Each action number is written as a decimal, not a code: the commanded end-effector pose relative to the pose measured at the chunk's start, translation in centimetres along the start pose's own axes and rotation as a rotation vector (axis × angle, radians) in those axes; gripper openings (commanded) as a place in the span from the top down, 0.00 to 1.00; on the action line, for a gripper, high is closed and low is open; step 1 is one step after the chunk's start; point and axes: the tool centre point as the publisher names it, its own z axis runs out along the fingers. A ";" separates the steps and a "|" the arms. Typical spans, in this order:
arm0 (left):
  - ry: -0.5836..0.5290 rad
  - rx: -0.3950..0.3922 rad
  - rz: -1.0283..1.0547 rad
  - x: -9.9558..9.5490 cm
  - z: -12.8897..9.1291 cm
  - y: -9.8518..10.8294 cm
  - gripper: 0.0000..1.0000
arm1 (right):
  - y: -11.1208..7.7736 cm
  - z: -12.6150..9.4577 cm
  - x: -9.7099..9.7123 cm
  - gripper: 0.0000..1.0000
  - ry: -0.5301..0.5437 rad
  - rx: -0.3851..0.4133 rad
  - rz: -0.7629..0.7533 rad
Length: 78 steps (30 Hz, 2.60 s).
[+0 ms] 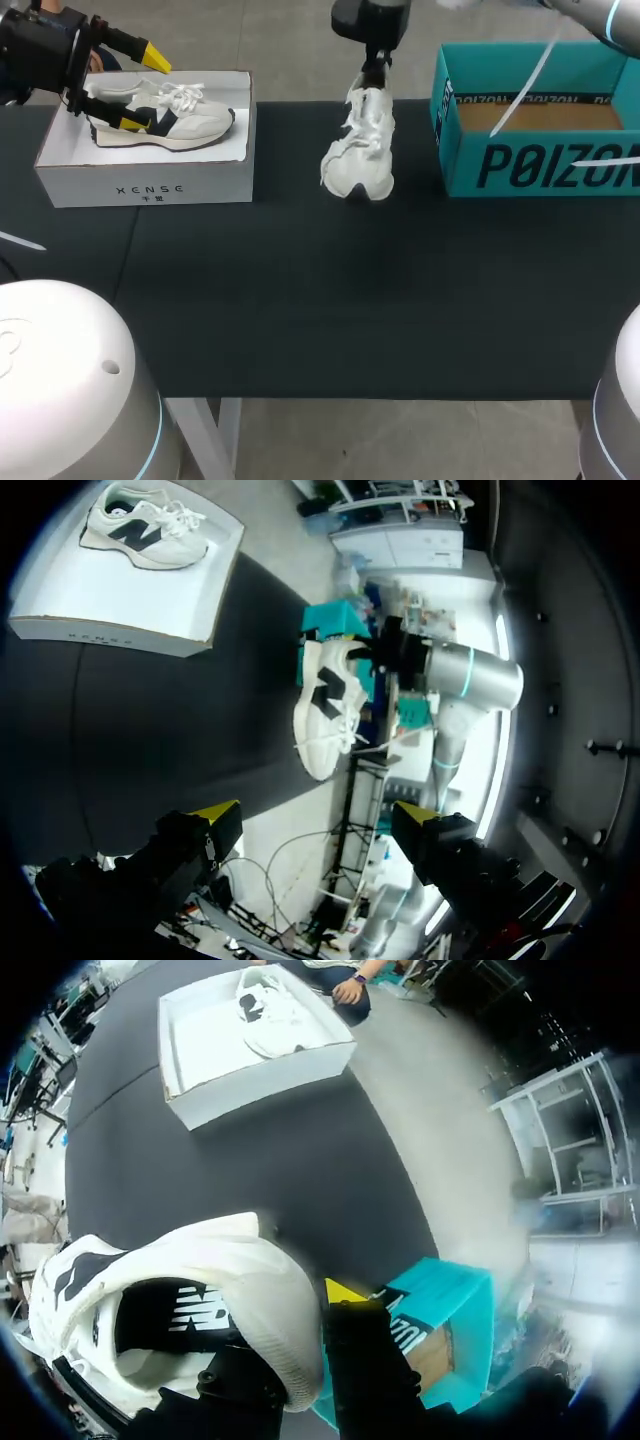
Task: Take the shoe out of the shoebox, open the shoe tongue, remove and reinsert the insole, then place the shoe into the shoebox
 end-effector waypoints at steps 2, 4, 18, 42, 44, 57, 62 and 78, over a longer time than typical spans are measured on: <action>-0.002 -0.001 -0.001 0.0 0.0 -0.1 0.00 | 1.4 -0.8 -4.8 1.00 -0.007 0.120 0.232; -0.002 -0.001 -0.001 0.0 0.0 -0.1 0.00 | 1.4 -0.9 -6.7 1.00 0.007 0.171 0.323; -0.002 -0.001 -0.001 0.0 0.0 -0.1 0.00 | -1.8 -2.1 -14.8 1.00 0.041 0.259 0.709; -0.002 -0.001 -0.001 0.0 0.0 -0.1 0.00 | -11.5 -4.7 -20.3 1.00 -0.128 0.259 1.079; -0.002 -0.001 -0.001 0.0 0.0 -0.1 0.00 | -12.4 -4.8 -20.6 1.00 -0.151 0.266 1.128; -0.002 -0.001 -0.001 0.0 0.0 -0.1 0.00 | -16.0 -5.3 -20.8 1.00 -0.204 0.302 1.239; -0.002 -0.001 -0.001 0.0 0.0 -0.1 0.00 | -16.0 -5.3 -20.8 1.00 -0.204 0.302 1.239; -0.002 -0.001 -0.001 0.0 0.0 -0.1 0.00 | -16.3 -4.9 -20.9 1.00 -0.238 0.292 1.220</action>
